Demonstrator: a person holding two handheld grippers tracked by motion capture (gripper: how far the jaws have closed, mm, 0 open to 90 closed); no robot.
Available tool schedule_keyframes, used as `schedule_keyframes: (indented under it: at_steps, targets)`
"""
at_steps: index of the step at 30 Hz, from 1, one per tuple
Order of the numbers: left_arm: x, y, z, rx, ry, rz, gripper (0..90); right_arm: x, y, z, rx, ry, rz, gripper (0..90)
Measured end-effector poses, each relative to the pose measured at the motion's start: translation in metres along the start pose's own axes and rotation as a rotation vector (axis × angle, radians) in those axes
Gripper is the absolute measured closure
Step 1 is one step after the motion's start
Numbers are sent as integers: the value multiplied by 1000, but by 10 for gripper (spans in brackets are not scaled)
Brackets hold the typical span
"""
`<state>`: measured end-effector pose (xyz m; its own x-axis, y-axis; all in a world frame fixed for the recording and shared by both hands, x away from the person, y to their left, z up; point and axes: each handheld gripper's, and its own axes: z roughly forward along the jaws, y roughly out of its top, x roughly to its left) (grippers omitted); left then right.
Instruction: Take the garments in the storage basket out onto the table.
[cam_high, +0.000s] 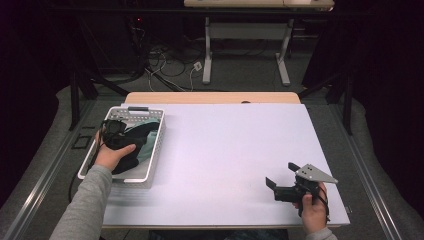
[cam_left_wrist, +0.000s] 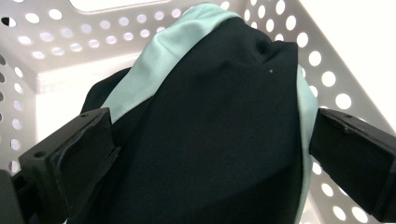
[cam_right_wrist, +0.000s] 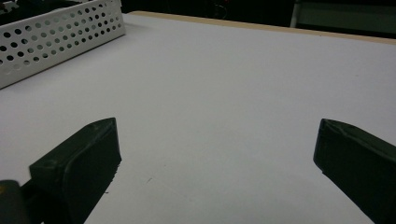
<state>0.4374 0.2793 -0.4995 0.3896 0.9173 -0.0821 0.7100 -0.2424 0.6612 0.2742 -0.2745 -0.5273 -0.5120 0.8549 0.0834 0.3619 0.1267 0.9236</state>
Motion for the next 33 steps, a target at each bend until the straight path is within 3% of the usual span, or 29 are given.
schedule_keyframes:
  at_steps: [4, 20, 26, 33]
  targets:
    - [0, -2, 3, 4, 21, 12, 2, 0, 0, 0, 1, 1, 0, 4]
    - [0, -4, 5, 2, 22, 12, 0, -2, -1, 2, 13, 5, 7, 5]
    - [1, -5, 7, 18, 3, 22, 2, -3, -2, 2, 4, 5, 23, 6]
    - [1, -6, 9, 34, 16, 34, 16, -3, -2, 2, 10, 4, 21, 7]
